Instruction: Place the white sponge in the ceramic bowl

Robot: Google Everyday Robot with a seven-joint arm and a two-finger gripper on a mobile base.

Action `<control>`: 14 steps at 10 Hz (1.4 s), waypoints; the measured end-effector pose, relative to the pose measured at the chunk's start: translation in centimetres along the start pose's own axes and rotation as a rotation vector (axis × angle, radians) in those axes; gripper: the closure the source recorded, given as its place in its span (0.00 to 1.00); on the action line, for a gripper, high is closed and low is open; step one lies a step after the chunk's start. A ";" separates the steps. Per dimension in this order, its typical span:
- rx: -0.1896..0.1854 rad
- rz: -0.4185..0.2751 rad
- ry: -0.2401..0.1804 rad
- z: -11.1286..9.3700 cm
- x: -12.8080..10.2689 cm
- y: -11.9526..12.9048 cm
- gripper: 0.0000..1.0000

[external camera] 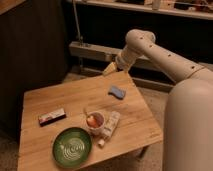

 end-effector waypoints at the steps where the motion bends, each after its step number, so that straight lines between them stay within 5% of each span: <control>1: 0.008 -0.011 -0.003 0.1 0.0 -0.1 0.20; 3: 0.079 -0.090 -0.034 1.1 0.8 -0.9 0.20; 5: 0.139 -0.167 -0.118 3.6 3.1 -3.1 0.20; 7: 0.121 -0.218 -0.188 4.9 3.9 -5.2 0.20; 10: 0.060 -0.258 -0.140 7.2 1.9 -6.3 0.20; 14: 0.072 -0.309 -0.061 10.1 2.0 -6.7 0.20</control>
